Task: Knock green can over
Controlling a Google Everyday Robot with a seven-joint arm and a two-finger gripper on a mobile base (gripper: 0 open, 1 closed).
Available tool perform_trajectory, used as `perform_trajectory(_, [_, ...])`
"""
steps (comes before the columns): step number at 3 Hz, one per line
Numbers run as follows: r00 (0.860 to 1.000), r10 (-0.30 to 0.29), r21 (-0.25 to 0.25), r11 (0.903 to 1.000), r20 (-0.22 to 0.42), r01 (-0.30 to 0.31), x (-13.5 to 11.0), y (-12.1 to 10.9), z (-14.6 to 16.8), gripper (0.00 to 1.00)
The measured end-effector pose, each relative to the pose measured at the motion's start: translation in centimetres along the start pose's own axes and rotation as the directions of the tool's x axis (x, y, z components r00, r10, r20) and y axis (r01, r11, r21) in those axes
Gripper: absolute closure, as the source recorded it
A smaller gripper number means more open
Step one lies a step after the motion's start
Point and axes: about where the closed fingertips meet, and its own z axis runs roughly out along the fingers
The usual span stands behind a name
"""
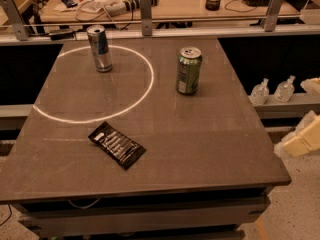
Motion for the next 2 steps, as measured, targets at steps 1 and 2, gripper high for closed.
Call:
perform_trajectory(1, [0.979,0.02,0.043,0.9986,0.203,-0.029,1.3,-1.1,1.9,0.0])
perform_trajectory(2, [0.908,0.006,0.089,0.9949,0.419,-0.048,0.4,-2.3,1.9,0.0])
